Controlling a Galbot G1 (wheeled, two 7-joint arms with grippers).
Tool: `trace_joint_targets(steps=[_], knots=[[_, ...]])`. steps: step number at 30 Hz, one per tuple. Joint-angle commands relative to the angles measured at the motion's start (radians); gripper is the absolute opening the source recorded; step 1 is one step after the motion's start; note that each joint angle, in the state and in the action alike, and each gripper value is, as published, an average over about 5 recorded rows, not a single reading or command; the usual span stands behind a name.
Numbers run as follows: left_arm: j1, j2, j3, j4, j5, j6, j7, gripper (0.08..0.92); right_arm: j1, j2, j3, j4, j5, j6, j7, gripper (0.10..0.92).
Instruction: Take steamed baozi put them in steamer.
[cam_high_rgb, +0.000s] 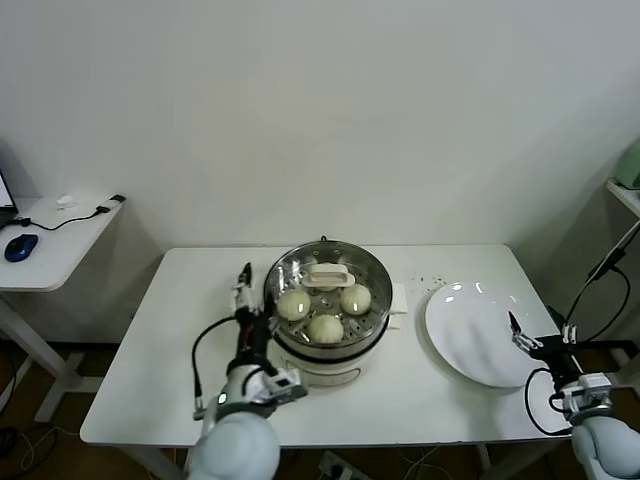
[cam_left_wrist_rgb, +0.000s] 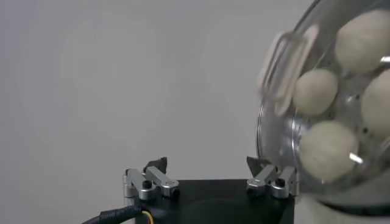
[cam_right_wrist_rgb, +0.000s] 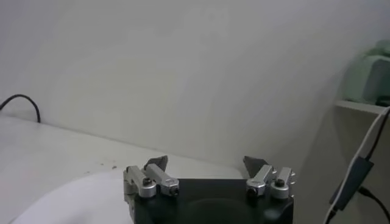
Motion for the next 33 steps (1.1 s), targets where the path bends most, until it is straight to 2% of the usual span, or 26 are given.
trace_joint_targets(steps=[1, 9, 16, 22, 33], knots=[[0.241, 0.004, -0.431, -0.029, -0.781, -0.556, -0.269, 0.823, -0.028, 0.020, 0.006, 0.083, -0.001, -0.034, 0.009, 0.823], [0.333, -0.090, -0.672, 0.106, -1.098, -0.827, -0.127, 0.823, -0.060, 0.051, -0.008, 0.134, -0.029, -0.039, 0.003, 0.823], [0.398, -0.123, -0.708, 0.173, -1.344, -0.862, -0.094, 0.823, -0.068, 0.083, -0.023, 0.140, -0.049, -0.038, -0.006, 0.823], [0.427, -0.148, -0.713, 0.201, -1.313, -0.912, -0.068, 0.823, -0.093, 0.120, -0.024, 0.166, -0.083, -0.042, -0.020, 0.823], [0.458, -0.141, -0.736, 0.194, -1.253, -0.948, -0.036, 0.823, -0.122, 0.165, 0.004, 0.217, -0.075, -0.057, -0.040, 0.823]])
